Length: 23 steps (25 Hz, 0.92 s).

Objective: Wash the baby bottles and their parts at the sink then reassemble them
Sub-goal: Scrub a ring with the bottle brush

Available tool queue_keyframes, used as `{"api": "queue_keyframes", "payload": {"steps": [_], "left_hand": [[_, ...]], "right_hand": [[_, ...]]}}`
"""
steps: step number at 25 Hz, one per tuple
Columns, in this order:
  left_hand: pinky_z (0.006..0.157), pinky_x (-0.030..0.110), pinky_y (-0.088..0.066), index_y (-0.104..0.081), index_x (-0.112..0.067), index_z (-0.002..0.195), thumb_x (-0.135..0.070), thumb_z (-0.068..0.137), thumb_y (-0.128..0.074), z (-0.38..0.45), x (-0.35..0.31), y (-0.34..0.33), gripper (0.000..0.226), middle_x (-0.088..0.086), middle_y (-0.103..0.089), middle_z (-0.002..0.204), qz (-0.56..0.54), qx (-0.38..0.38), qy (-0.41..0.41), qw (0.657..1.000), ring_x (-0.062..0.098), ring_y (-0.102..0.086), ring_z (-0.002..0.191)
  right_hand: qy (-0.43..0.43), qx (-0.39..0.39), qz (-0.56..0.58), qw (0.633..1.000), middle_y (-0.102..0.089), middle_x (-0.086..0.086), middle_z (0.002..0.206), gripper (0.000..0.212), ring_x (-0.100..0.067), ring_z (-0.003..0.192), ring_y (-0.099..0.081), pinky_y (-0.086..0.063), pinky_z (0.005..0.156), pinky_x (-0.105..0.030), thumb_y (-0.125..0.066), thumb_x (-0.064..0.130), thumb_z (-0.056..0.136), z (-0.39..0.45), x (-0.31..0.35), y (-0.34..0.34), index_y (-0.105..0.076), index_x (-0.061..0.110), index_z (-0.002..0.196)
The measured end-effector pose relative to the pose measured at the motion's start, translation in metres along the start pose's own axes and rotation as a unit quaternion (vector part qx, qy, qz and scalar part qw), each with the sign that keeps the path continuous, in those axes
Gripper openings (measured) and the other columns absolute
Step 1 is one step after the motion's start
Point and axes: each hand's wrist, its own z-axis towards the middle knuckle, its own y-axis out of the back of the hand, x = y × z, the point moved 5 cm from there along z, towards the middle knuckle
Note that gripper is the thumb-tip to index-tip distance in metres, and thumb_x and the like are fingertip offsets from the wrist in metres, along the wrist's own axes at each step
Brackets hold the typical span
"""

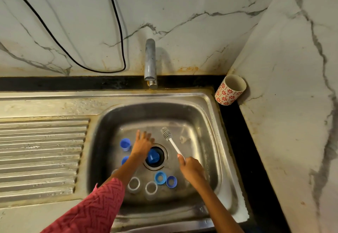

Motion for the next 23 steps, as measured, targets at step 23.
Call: {"api": "queue_keyframes", "payload": {"steps": [23], "left_hand": [[0.083,0.035,-0.051,-0.056,-0.007,0.12,-0.055,0.074,-0.069,0.023,0.102,0.163,0.068,0.007,-0.06,0.106,-0.678,-0.122,0.214,0.692,0.021,-0.059,0.097]], "right_hand": [[0.025,-0.009,0.032,0.999,-0.057,0.001,0.08,0.052,-0.015,0.073,-0.054,-0.037,0.055,-0.022,-0.024,0.055,0.098,-0.006,0.017,0.007,-0.054,0.016,0.081]]}}
